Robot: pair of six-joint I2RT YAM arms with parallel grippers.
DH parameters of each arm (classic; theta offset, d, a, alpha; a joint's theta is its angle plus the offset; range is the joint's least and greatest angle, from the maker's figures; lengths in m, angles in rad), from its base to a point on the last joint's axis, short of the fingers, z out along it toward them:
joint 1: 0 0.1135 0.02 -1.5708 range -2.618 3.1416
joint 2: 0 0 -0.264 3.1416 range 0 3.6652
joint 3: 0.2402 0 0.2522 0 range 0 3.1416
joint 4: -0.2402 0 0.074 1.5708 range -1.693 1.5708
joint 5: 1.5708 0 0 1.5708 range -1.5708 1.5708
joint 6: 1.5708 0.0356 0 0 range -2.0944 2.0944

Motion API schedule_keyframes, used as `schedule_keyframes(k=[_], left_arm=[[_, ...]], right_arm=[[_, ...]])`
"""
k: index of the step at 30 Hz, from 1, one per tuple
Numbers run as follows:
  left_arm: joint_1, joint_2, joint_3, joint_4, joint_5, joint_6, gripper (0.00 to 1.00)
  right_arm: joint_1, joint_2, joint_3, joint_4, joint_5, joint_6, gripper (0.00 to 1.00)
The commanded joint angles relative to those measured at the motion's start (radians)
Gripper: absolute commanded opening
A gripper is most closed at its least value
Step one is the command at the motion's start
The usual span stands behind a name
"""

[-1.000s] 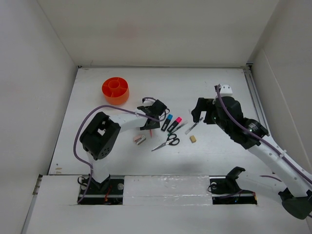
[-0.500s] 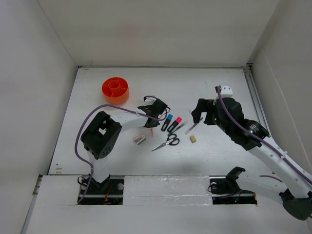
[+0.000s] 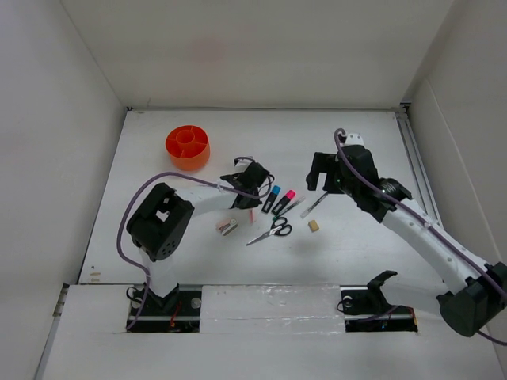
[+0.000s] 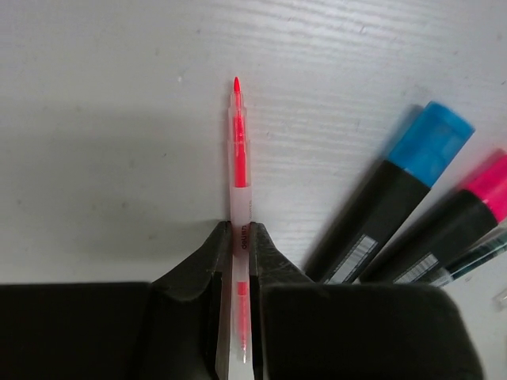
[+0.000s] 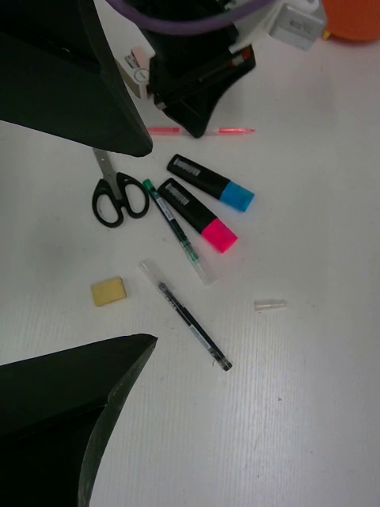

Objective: Sort the stationery into containers
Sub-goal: Pick up the pen from the center of the board, then close the pen cap on the pen.

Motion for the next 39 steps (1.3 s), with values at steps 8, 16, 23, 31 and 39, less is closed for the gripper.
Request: schedule_keyframes(k=[8,16,23,31,39], left_arm=[[-0.004,-0.225,0.056,-0.298,-0.038,0.057,0.0],[0.04,-0.442,0.085,-0.387,-0.012,0.126,0.0],[0.04,-0.552,0.097,-0.396,0.039,0.27,0.0],[0.04,-0.637,0.008,-0.29,0.111,0.296,0.0],[0.04,-0.637,-0.004,-0.29,0.098,0.296,0.0]], right_arm=[[-0.112,0.332,0.125,0.119,-0.102,-0.051,0.96],[-0.124,0.534,0.204,0.11,-0.056,-0.095,0.93],[-0.154,0.683,0.292,0.099,-0.102,-0.14,0.8],[-0.194,0.79,0.339,0.09,-0.153,-0.187,0.68],[-0.194,0.84,0.351,0.09,-0.18,-0.218,0.63]])
